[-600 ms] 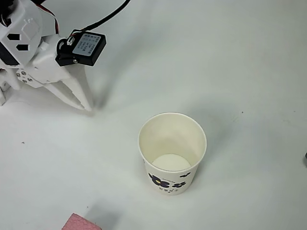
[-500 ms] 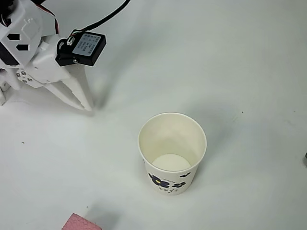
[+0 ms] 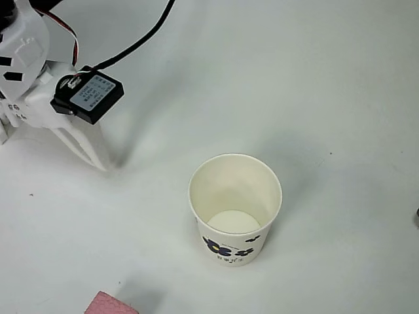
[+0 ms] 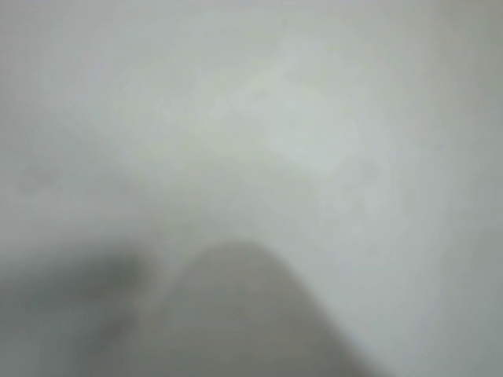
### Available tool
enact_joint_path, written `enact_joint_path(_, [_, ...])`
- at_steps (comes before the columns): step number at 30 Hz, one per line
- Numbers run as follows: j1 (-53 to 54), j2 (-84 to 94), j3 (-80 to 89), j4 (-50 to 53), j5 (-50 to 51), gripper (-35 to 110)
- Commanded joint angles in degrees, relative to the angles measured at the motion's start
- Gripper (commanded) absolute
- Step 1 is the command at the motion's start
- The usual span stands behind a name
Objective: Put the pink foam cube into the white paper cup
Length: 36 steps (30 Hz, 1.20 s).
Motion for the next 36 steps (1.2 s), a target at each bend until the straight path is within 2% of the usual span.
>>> enact_joint_path(1, [-0.8, 1.1, -0.9, -2.9, -0.2, 5])
enact_joint_path(8, [-3.4, 1.1, -5.9, -7.4, -0.4, 19])
enact_joint_path(13, [-0.4, -0.3, -14.2, -6.8, -3.7, 20])
enact_joint_path(24, [4.0, -21.8, -32.5, -6.7, -10.5, 20])
enact_joint_path(30, [7.3, -35.5, -39.6, -6.9, -14.9, 25])
enact_joint_path(36, [8.8, -38.5, -41.0, -6.9, -16.2, 33])
